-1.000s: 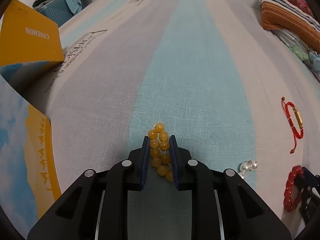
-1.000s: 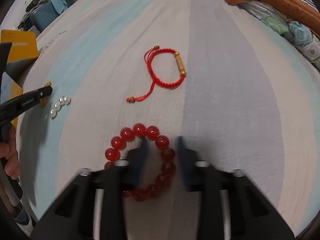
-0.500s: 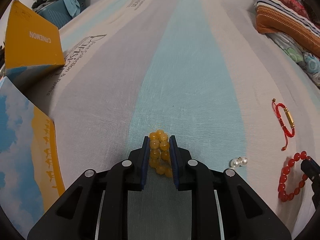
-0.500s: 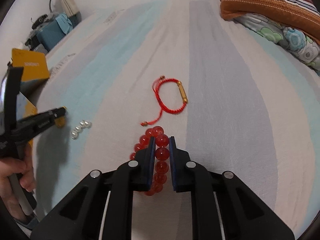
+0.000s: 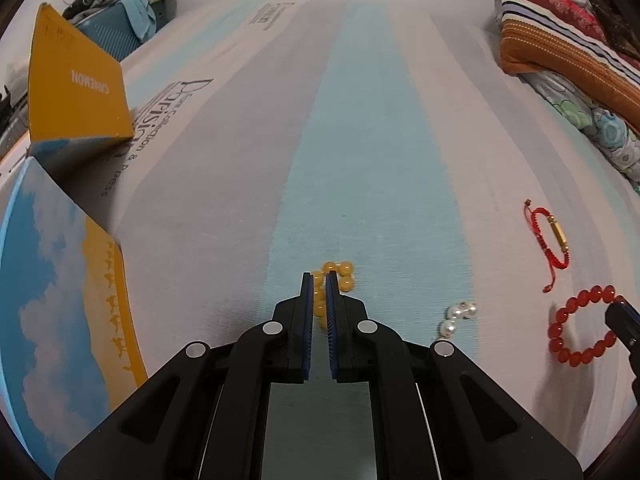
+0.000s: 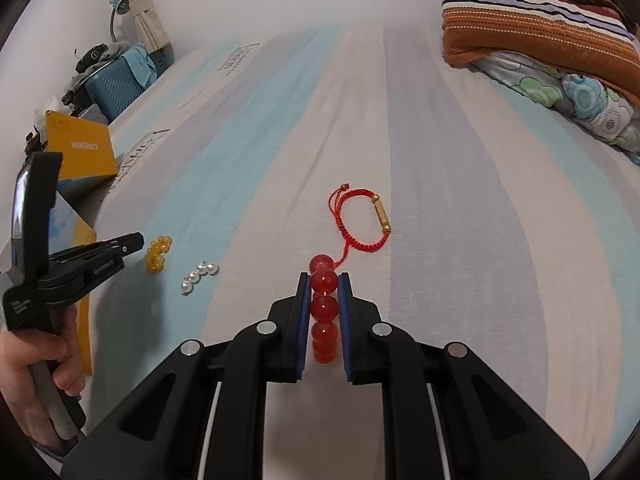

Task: Organize jewelry
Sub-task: 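Carry both bracelets into the white box and open both grippers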

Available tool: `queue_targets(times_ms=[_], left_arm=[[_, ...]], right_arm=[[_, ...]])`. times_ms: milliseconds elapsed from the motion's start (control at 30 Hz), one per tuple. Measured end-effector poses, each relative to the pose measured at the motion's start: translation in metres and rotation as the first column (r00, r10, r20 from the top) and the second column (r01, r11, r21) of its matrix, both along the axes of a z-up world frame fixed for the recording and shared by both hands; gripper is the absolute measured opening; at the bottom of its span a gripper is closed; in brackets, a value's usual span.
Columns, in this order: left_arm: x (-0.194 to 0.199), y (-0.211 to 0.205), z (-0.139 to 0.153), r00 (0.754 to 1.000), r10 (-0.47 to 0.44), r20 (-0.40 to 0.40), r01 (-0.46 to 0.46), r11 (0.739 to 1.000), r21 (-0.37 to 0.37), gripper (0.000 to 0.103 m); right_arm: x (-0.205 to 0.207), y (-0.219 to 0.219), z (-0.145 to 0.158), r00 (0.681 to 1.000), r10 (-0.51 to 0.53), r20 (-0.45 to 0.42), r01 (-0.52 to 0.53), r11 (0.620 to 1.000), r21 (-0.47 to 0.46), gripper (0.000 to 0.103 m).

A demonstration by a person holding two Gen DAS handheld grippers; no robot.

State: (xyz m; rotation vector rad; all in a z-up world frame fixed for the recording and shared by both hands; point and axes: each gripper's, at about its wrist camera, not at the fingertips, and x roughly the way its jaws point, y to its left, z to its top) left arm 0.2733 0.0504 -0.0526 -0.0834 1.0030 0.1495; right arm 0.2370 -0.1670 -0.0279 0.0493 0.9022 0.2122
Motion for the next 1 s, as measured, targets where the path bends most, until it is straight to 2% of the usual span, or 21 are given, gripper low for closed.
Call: queue_targets(times_ms=[100,167,233,300,400,500,600,700,767,833,1000], left_arm=[[0.004,0.005,-0.008,1.0,0.02,-0.015,-0.02,0.999,0.027,0.009],[0.007,0.007,-0.015,0.999,0.025,-0.028,-0.025,1.0,0.017,0.014],[0.01,0.01,-0.02,0.999,0.035,-0.029,-0.035,0.999,0.001,0.028],[0.011,0.012,-0.021,0.999,0.043,-0.026,-0.043,0.999,-0.007,0.032],[0.014,0.014,-0.026,0.998,0.051,-0.029,-0.051,0.999,-0.007,0.035],[0.016,0.012,-0.029,0.999,0.045,-0.031,-0.045,0.999,-0.006,0.043],[0.018,0.009,-0.033,0.998,0.039,-0.039,-0.038,0.999,0.017,0.045],[0.019,0.008,-0.034,0.998,0.039,-0.042,-0.038,0.999,0.028,0.044],[0.019,0.009,-0.033,0.998,0.037,-0.044,-0.036,0.999,0.029,0.036],[0.018,0.01,-0.032,0.998,0.037,-0.042,-0.035,0.999,0.041,0.009],[0.012,0.01,-0.021,0.999,0.036,-0.01,-0.035,0.999,0.031,0.009]], right_arm=[[0.0,0.001,-0.002,1.0,0.005,-0.003,-0.005,1.0,-0.003,0.013],[0.002,0.002,-0.003,1.0,0.008,-0.007,-0.008,1.0,-0.005,0.013],[0.003,0.003,-0.005,1.0,0.01,-0.011,-0.01,1.0,-0.006,0.013],[0.005,0.003,-0.007,1.0,0.012,-0.016,-0.012,1.0,-0.006,0.013],[0.007,0.003,-0.01,1.0,0.016,-0.02,-0.016,1.0,-0.006,0.013],[0.008,0.003,-0.011,1.0,0.016,-0.022,-0.016,1.0,-0.005,0.013],[0.009,0.001,-0.013,1.0,0.014,-0.026,-0.014,1.0,-0.003,0.013],[0.009,0.001,-0.013,1.0,0.014,-0.027,-0.014,1.0,0.0,0.013],[0.008,0.001,-0.012,1.0,0.015,-0.026,-0.015,1.0,0.002,0.013],[0.008,0.001,-0.012,1.0,0.015,-0.025,-0.015,1.0,0.001,0.013],[0.007,0.001,-0.012,1.0,0.009,-0.023,-0.009,1.0,0.002,0.013]])
